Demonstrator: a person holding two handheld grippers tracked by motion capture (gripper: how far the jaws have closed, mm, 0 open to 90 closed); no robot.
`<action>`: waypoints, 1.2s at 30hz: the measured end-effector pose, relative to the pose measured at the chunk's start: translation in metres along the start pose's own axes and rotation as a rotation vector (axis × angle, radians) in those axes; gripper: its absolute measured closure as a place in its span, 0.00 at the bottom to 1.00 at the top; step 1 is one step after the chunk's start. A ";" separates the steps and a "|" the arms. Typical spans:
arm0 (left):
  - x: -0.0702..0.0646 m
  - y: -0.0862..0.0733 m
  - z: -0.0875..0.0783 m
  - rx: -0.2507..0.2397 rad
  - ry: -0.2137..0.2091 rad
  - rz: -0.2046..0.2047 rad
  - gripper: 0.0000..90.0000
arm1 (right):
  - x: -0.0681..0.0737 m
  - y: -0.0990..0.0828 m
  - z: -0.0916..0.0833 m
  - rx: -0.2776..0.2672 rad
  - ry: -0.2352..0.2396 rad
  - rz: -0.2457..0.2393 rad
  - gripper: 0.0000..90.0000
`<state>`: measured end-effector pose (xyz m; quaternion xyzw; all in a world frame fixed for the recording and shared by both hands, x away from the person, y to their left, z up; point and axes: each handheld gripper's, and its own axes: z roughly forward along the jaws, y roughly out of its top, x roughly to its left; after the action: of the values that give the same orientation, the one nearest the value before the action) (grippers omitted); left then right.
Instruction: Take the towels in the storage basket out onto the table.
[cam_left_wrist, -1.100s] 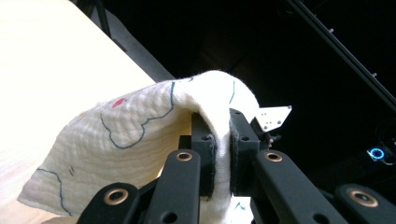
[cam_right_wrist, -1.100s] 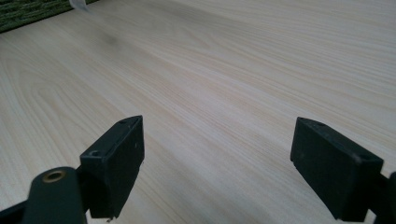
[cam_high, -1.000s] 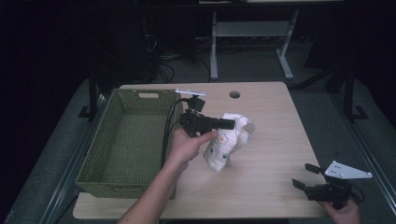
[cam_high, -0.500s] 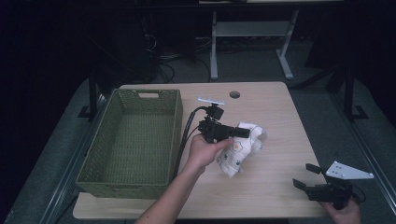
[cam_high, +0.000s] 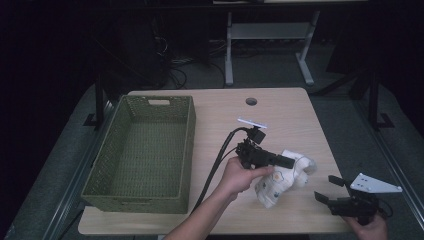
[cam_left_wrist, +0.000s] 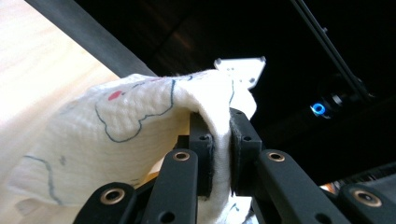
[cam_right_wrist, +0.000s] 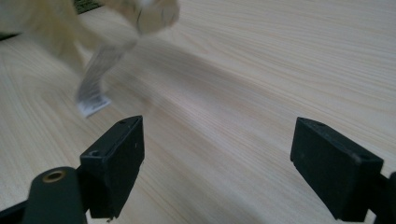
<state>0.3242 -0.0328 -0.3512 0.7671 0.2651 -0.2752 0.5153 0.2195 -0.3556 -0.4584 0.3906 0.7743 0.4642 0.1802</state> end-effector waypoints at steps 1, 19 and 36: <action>0.002 -0.001 0.001 0.006 -0.003 -0.005 0.90 | 0.000 0.000 0.000 0.000 -0.001 0.002 0.19; 0.108 -0.032 -0.005 0.112 0.250 -0.223 0.82 | 0.004 0.001 0.007 0.028 0.014 -0.017 0.19; 0.098 -0.039 -0.026 0.049 0.317 -0.211 0.62 | 0.011 0.003 0.013 0.052 0.034 -0.042 0.19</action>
<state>0.3704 0.0165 -0.4365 0.7812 0.4149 -0.2098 0.4165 0.2223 -0.3384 -0.4616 0.3708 0.7971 0.4466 0.1664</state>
